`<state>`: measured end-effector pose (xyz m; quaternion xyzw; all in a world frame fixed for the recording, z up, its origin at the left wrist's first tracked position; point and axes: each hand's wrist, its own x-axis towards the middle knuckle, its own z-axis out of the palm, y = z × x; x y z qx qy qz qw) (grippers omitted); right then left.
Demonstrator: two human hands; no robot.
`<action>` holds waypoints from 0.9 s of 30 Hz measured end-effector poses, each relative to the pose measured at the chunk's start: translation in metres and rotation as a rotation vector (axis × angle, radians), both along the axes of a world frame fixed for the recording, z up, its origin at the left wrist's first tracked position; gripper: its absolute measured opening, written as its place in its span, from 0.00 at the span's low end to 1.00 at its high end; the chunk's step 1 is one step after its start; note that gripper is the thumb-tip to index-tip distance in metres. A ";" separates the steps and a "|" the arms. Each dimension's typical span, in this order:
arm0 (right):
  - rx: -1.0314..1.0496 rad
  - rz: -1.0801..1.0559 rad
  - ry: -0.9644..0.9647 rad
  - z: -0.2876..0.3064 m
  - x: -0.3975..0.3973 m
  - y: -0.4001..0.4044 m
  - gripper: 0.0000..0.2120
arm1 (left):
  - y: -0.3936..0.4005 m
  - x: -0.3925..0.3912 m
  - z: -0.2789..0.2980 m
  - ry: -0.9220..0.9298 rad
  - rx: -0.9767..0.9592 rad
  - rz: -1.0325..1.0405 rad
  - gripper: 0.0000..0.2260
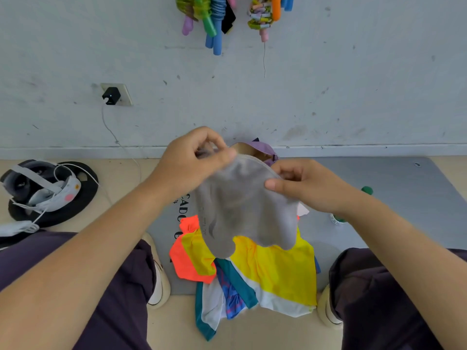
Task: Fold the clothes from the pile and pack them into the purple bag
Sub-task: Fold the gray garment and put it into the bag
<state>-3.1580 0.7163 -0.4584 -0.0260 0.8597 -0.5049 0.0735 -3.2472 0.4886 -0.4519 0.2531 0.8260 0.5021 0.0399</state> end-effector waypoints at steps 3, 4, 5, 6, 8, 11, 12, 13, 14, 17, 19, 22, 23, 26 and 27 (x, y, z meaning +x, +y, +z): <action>-0.109 0.071 0.032 0.008 0.007 -0.012 0.09 | 0.009 0.014 -0.004 -0.065 -0.159 -0.280 0.22; -0.108 0.091 0.044 0.008 0.009 -0.015 0.09 | 0.012 0.018 -0.007 -0.076 -0.189 -0.324 0.22; -0.095 0.103 0.059 0.008 0.009 -0.015 0.09 | 0.015 0.021 -0.009 -0.075 -0.191 -0.333 0.19; -0.087 0.101 0.066 0.007 0.010 -0.014 0.09 | 0.016 0.021 -0.010 -0.067 -0.160 -0.316 0.15; -0.087 0.068 0.029 0.006 0.008 -0.007 0.05 | 0.014 0.015 -0.010 -0.061 -0.067 -0.243 0.06; -0.025 0.050 -0.035 0.006 0.008 0.010 0.05 | 0.005 0.003 -0.007 -0.092 0.053 -0.098 0.09; 0.026 0.051 -0.042 0.005 0.007 0.015 0.04 | 0.001 0.000 -0.006 -0.090 0.095 -0.047 0.13; 0.088 0.044 -0.038 0.004 0.007 0.019 0.05 | -0.001 -0.003 -0.005 -0.095 0.135 -0.009 0.17; 0.137 0.022 -0.027 0.002 0.006 0.023 0.06 | -0.004 -0.006 -0.005 -0.105 0.158 0.019 0.22; 0.097 -0.089 0.049 0.000 0.003 0.030 0.07 | -0.009 -0.014 -0.009 -0.107 0.124 0.054 0.25; 0.009 -0.160 0.117 -0.001 0.003 0.031 0.07 | -0.010 -0.018 -0.014 -0.130 0.088 0.050 0.27; -0.082 -0.264 0.187 -0.003 0.003 0.034 0.06 | -0.013 -0.022 -0.021 -0.202 0.066 0.052 0.27; -0.113 -0.299 0.193 -0.004 0.003 0.036 0.06 | -0.014 -0.025 -0.022 -0.231 0.058 0.067 0.24; -0.247 -0.424 0.199 -0.006 0.000 0.047 0.06 | -0.023 -0.035 -0.020 -0.310 0.018 0.073 0.17; -0.283 -0.470 0.208 -0.007 -0.001 0.052 0.06 | -0.026 -0.039 -0.021 -0.348 0.035 0.038 0.17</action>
